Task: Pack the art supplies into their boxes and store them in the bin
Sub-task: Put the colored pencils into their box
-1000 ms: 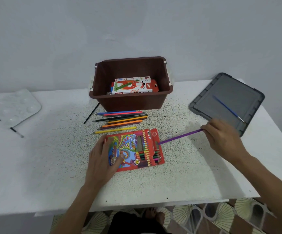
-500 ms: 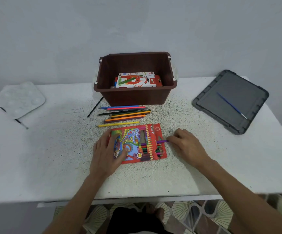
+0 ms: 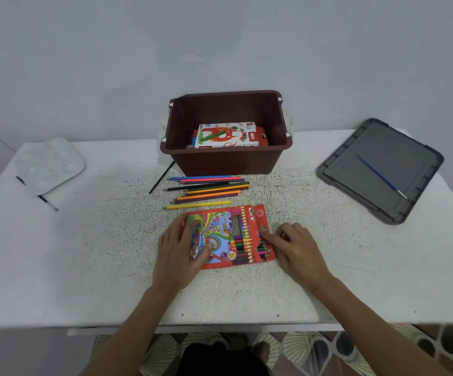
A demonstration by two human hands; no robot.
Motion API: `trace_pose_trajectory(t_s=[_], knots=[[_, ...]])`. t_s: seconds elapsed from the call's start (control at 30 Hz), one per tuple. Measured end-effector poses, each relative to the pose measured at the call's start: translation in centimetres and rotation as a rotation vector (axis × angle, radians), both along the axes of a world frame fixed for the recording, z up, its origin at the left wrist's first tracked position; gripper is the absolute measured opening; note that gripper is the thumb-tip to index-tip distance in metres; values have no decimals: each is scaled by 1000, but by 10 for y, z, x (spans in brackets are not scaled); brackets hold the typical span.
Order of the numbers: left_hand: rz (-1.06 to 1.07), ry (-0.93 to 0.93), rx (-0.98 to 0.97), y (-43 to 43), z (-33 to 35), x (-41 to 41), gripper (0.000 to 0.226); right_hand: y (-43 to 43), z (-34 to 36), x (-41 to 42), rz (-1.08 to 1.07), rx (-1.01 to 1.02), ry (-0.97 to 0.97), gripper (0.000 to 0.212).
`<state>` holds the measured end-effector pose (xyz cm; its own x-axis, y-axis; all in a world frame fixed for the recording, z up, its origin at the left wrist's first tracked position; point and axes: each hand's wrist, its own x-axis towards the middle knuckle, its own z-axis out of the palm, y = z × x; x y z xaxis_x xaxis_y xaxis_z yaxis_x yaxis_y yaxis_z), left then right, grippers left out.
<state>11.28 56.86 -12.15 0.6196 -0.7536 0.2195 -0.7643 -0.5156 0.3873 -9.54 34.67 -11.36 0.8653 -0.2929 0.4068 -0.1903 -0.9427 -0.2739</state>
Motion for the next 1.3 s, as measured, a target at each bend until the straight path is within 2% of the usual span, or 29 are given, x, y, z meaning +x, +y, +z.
trace_pose_trajectory(t_s=[0.17, 0.3, 0.4, 0.47, 0.67, 0.87, 0.97, 1.07, 1.13, 1.23, 1.3], knots=[[138, 163, -188, -1, 9, 16, 44, 1, -1, -2, -8, 23, 25, 38], [192, -56, -32, -8, 17, 48, 39, 0, -2, -1, -18, 48, 20, 37], [80, -257, 128, -11, 25, 64, 27, 0, -4, -1, -29, 59, 33, 36], [23, -360, 213, -14, 32, 71, 36, 1, -4, 0, -39, 69, 41, 36], [-82, -483, 256, -19, 35, 79, 44, 2, -2, 1, -54, 95, 54, 34], [-4, -486, 246, -17, 36, 73, 44, 1, 0, -1, -53, 139, 16, 33], [19, -449, 156, -20, 46, 63, 42, 0, 3, -1, -71, 186, -29, 32], [23, -356, -52, -25, 54, 48, 27, 1, 7, -1, -99, 252, -70, 32], [48, -185, -178, -30, 57, 36, 21, 2, 9, -1, -108, 301, -87, 33], [70, 60, -295, -41, 62, 18, 26, 4, 11, -2, -112, 319, -105, 33], [80, 234, -355, -49, 69, 4, 17, 5, 12, -3, -114, 308, -124, 32]])
